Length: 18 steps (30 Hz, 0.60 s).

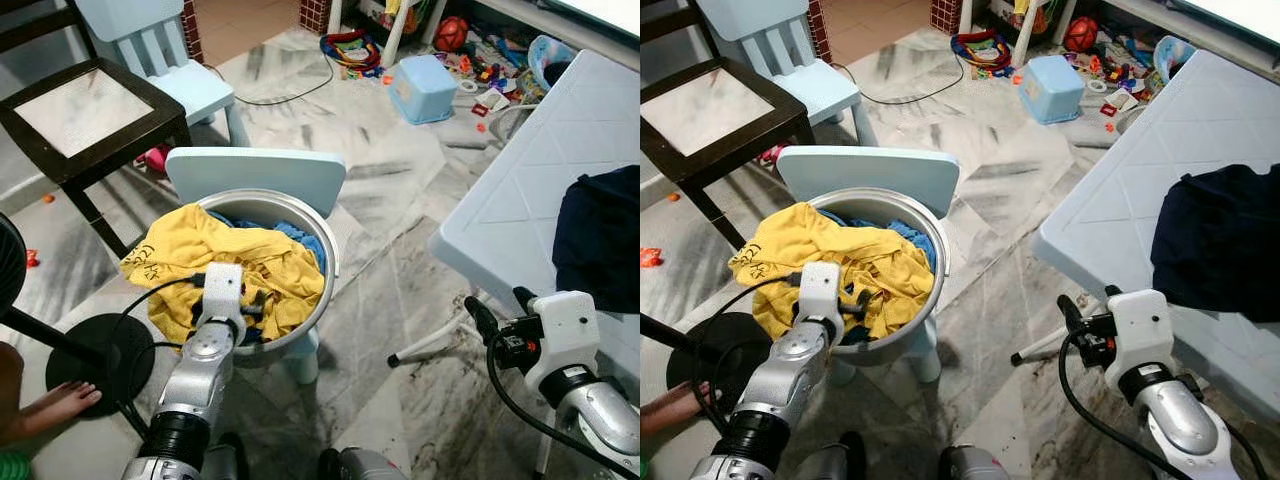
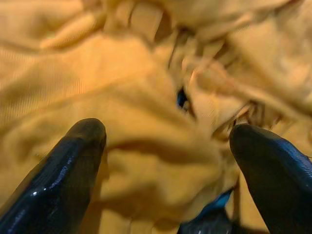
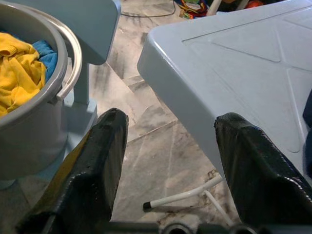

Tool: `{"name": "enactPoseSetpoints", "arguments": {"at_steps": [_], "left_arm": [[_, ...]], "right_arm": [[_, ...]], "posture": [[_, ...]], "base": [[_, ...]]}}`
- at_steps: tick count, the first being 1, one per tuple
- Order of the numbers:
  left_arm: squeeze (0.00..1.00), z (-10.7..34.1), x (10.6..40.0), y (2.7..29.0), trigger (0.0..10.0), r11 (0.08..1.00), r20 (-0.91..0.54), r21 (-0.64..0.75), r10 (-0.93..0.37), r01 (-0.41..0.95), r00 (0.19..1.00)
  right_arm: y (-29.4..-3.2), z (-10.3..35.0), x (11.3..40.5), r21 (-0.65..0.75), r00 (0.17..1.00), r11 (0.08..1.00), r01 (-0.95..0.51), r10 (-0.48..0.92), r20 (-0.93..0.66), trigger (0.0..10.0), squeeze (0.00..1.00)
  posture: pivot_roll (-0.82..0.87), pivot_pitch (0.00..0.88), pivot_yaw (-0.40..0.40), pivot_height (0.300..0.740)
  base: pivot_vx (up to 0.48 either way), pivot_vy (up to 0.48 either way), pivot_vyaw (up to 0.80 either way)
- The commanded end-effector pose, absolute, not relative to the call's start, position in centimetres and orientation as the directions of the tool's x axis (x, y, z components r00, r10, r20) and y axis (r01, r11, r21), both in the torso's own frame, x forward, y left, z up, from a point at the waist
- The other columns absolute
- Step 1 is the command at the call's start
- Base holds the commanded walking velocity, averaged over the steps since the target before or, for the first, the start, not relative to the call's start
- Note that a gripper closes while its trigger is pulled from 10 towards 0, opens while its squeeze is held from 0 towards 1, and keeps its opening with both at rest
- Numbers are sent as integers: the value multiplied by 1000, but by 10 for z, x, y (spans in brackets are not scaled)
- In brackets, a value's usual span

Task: Hang hanger

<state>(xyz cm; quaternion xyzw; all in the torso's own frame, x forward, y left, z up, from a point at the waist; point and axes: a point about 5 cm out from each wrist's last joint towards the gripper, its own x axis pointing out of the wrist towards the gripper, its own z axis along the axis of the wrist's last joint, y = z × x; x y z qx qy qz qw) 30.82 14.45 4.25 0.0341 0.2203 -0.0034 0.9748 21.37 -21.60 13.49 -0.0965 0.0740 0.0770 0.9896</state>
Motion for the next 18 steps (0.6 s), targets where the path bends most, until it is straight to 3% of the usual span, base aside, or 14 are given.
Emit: {"name": "enactPoseSetpoints", "arguments": {"at_steps": [1, 2, 4, 5, 13, 18], "left_arm": [[0, 30, 301, 144, 10000, 998, -463, 62, -1, 33, 886], [0, 28, 301, 142, 7020, 998, -466, 38, -29, 53, 884], [0, 27, 302, 139, 7020, 997, -465, 11, -61, 75, 883], [0, 26, 302, 138, 314, 996, -475, 2, -78, 90, 876], [0, 28, 315, 139, 0, 995, -455, 21, -73, 93, 887], [0, 29, 317, 144, 0, 998, -445, 35, -38, 60, 895]], "right_arm": [[-215, 137, 210, -184, 976, 968, -173, 143, -164, 10000, 0], [-215, 137, 210, -183, 976, 968, -173, 143, -163, 10000, 0], [-214, 137, 211, -181, 976, 968, -172, 143, -163, 10000, 0], [-214, 138, 212, -180, 976, 968, -174, 145, -161, 10000, 0], [-213, 141, 214, -171, 972, 964, -205, 181, -148, 10000, 0], [-203, 143, 211, -119, 934, 933, -340, 320, -160, 10000, 0]], "posture": [[-249, 264, -125, 740], [-248, 263, -125, 740], [-247, 264, -125, 740], [-248, 263, -125, 740], [-260, 244, -120, 740], [-262, 236, -122, 740]], "base": [[0, 0, 0], [0, 0, 0], [0, 0, 0], [0, 0, 0], [0, 0, 0], [0, 0, 0]]}}
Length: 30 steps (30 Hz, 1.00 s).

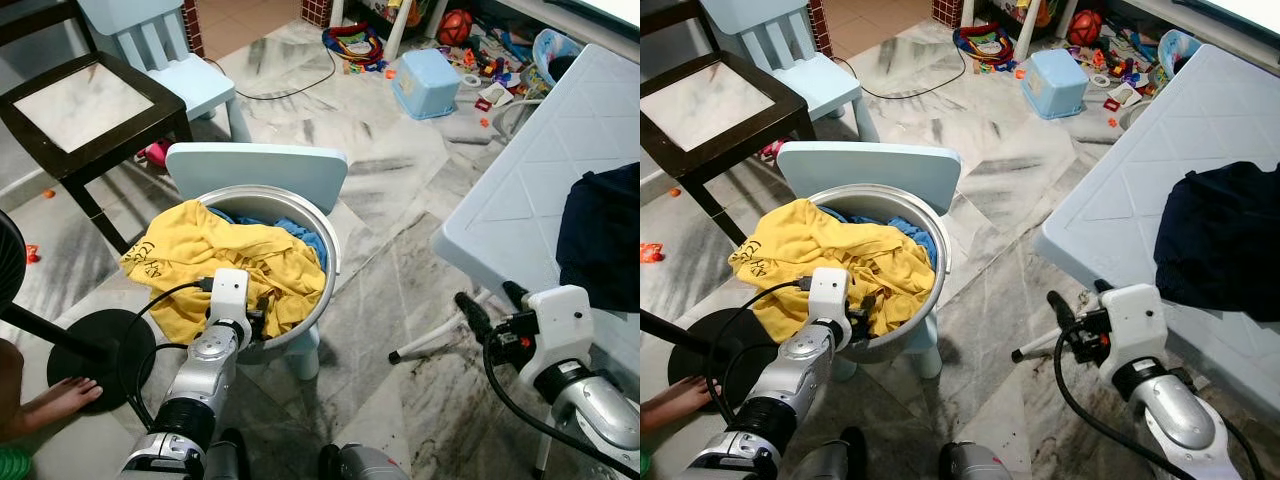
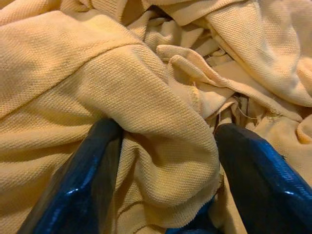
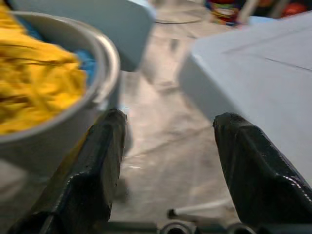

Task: Hang hanger

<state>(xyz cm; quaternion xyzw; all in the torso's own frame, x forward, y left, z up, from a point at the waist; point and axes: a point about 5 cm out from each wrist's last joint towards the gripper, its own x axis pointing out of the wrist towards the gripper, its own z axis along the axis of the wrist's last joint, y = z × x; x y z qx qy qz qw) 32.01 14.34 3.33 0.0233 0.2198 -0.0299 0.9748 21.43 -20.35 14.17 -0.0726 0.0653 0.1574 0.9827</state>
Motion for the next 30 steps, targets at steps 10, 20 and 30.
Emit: {"name": "enactPoseSetpoints", "arguments": {"at_steps": [10, 20, 30], "left_arm": [[0, 29, 320, 149, 0, 1000, -423, 25, -5, 17, 906], [0, 39, 326, 144, 0, 998, -379, -65, -2, -24, 925], [0, 36, 322, 122, 0, 988, -415, -156, -60, -6, 908]], "right_arm": [[-186, 137, 193, 34, 717, 751, -660, 642, -272, 10000, 0], [-191, 135, 197, 25, 716, 751, -659, 638, -284, 10000, 0], [-190, 133, 209, -28, 731, 757, -652, 619, -287, 10000, 0]], "posture": [[-254, 214, -126, 740], [-239, 205, -127, 740], [-220, 197, -133, 740]], "base": [[0, 0, 0], [0, 0, 0], [0, 0, 0]]}}
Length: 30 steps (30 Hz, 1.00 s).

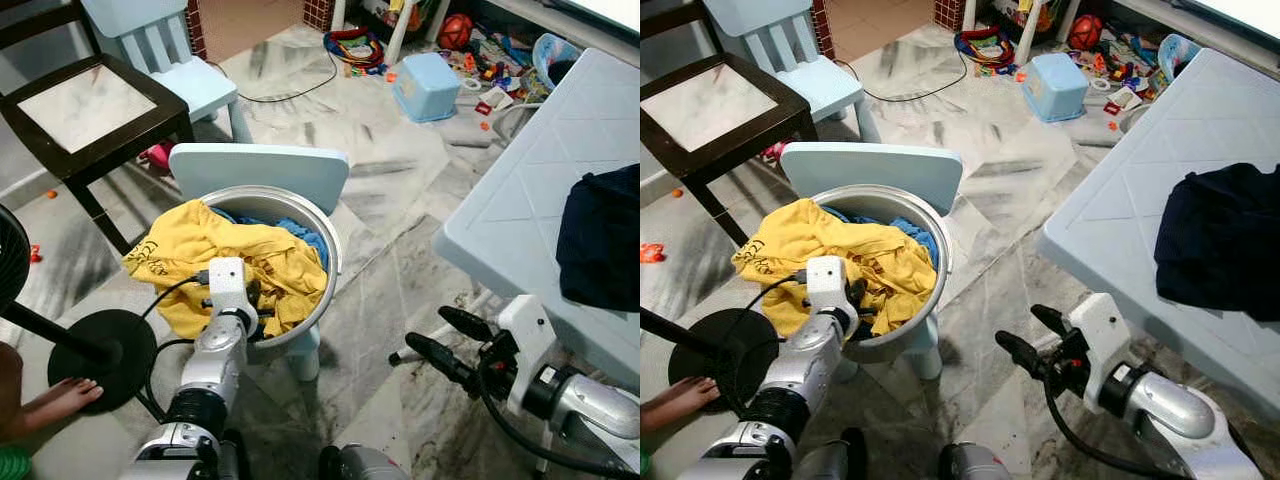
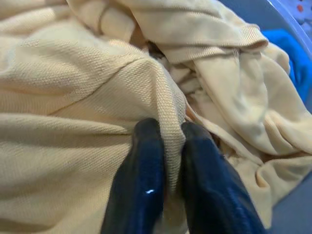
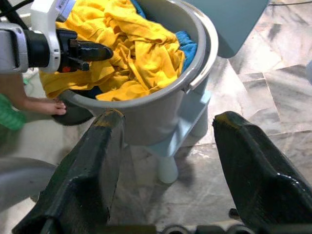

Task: Hang hanger

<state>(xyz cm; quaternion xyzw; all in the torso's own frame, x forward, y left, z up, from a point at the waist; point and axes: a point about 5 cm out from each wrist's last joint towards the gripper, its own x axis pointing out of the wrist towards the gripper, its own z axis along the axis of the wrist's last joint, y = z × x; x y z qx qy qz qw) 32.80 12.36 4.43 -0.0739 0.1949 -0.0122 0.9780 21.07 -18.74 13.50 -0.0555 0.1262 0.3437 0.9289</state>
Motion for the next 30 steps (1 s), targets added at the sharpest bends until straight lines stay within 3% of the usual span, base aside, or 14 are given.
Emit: {"name": "enactPoseSetpoints", "arguments": {"at_steps": [1, 6, 12, 17, 18, 19, 23, 24, 30], "left_arm": [[0, 35, 321, 122, 0, 986, -421, -163, -57, -14, 905], [0, 37, 319, 114, 0, 971, -440, -241, -101, -9, 892], [0, 44, 304, 77, 0, 936, -445, -308, -301, 171, 844], [0, 38, 290, 78, 0, 942, -464, -239, -325, 237, 824], [0, 36, 284, 80, 4235, 939, -480, -204, -342, 276, 808], [0, 34, 280, 82, 10000, 935, -489, -185, -355, 303, 797], [0, 39, 272, 86, 10000, 910, -510, -155, -407, 385, 757], [1000, 43, 269, 90, 10000, 892, -526, -100, -424, 441, 738], [1000, 51, 260, 102, 10000, 845, -553, -1, -447, 535, 703]], "right_arm": [[-189, 133, 209, -27, 731, 757, -653, 620, -287, 10000, 0], [-188, 132, 212, -38, 727, 751, -659, 624, -286, 10000, 0], [-187, 132, 216, -61, 724, 741, -668, 629, -283, 10000, 0], [-185, 130, 217, -62, 723, 740, -669, 631, -281, 10000, 0], [-184, 130, 217, -60, 723, 740, -670, 632, -279, 10000, 0], [-184, 130, 218, -60, 722, 739, -671, 633, -279, 10000, 0], [-181, 128, 218, -62, 717, 733, -678, 640, -278, 10000, 0], [-181, 128, 220, -63, 715, 730, -680, 642, -277, 10000, 0], [-177, 126, 224, -70, 708, 721, -689, 650, -275, 10000, 0]], "posture": [[-219, 197, -134, 740], [-212, 197, -136, 740], [-206, 195, -133, 740], [-198, 195, -132, 740], [-187, 197, -132, 740], [-185, 198, -132, 740], [-174, 198, -134, 740], [-164, 198, -136, 740], [-141, 197, -135, 740]], "base": [[0, 0, 0], [0, 0, 0], [0, 0, 0], [0, 0, 0], [0, 0, 0], [0, 0, 0], [0, 0, 0], [0, 0, 0], [0, 0, 0]]}}
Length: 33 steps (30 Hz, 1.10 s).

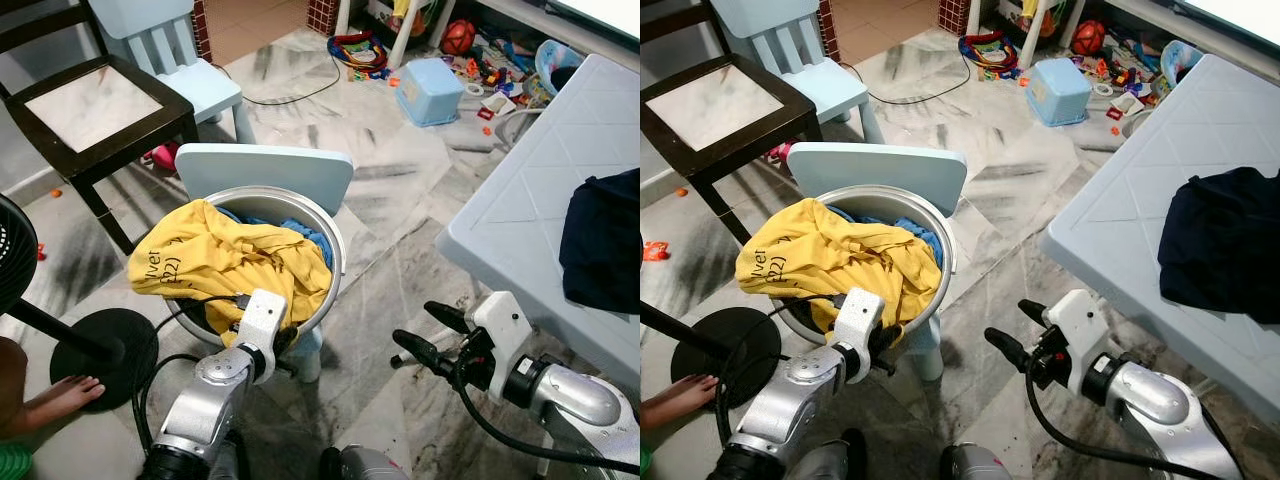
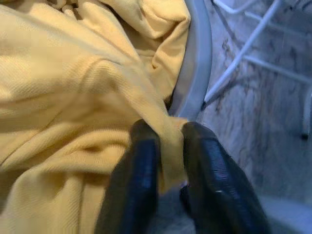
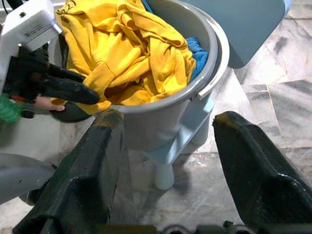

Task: Hang hanger

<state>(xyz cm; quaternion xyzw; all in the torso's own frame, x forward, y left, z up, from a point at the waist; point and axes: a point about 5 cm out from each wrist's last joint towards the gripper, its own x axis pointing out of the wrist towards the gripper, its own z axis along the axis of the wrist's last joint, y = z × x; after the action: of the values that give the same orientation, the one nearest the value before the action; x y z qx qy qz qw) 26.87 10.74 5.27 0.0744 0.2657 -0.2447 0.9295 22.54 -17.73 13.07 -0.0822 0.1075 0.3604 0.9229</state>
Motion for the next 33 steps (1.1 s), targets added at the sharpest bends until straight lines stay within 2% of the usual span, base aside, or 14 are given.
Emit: {"name": "enactPoseSetpoints", "arguments": {"at_steps": [1, 6, 8, 10, 13, 16, 20, 27, 29, 33], "left_arm": [[1000, 52, 257, 103, 10000, 838, -558, -4, -455, 546, 694], [1000, 55, 232, 107, 10000, 808, -609, -2, -469, 590, 640], [1000, 58, 229, 108, 10000, 814, -597, 10, -462, 581, 656], [1000, 70, 236, 113, 10000, 854, -531, 65, -408, 516, 743], [1000, 75, 248, 122, 10000, 897, -496, 102, -329, 430, 804], [1000, 76, 254, 132, 10000, 870, -517, 187, -307, 455, 799], [1000, 69, 262, 150, 10000, 857, -554, 219, -285, 467, 782], [1000, 62, 272, 151, 10000, 813, -569, 250, -316, 526, 759], [1000, 63, 285, 149, 10000, 805, -539, 296, -304, 515, 786], [1000, 65, 292, 148, 10000, 811, -514, 297, -309, 504, 800]], "right_arm": [[-177, 125, 224, -71, 706, 718, -692, 653, -275, 10000, 0], [-174, 123, 226, -76, 702, 713, -697, 658, -271, 10000, 0], [-173, 122, 226, -77, 701, 711, -699, 660, -271, 10000, 0], [-171, 121, 226, -78, 697, 707, -703, 663, -272, 10000, 0], [-169, 119, 226, -83, 689, 698, -711, 670, -276, 10000, 0], [-167, 118, 227, -91, 684, 690, -718, 675, -276, 10000, 0], [-168, 117, 227, -92, 689, 695, -713, 670, -276, 10000, 0], [-164, 116, 225, -92, 686, 692, -716, 674, -274, 10000, 0], [-164, 115, 223, -97, 683, 688, -719, 675, -278, 10000, 0], [-165, 115, 223, -100, 685, 690, -717, 672, -280, 10000, 0]], "posture": [[-141, 197, -135, 740], [-120, 196, -126, 740], [-116, 194, -125, 740], [-113, 193, -125, 740], [-105, 187, -126, 740], [-105, 187, -125, 740], [-105, 193, -121, 740], [-111, 197, -119, 740], [-119, 198, -118, 740], [-119, 198, -118, 740]], "base": [[0, 0, 0], [0, 0, 0], [0, 0, 0], [0, 0, 0], [0, 0, 0], [0, 0, 0], [0, 0, 0], [0, 0, 0], [0, 0, 0], [0, 0, 0]]}}
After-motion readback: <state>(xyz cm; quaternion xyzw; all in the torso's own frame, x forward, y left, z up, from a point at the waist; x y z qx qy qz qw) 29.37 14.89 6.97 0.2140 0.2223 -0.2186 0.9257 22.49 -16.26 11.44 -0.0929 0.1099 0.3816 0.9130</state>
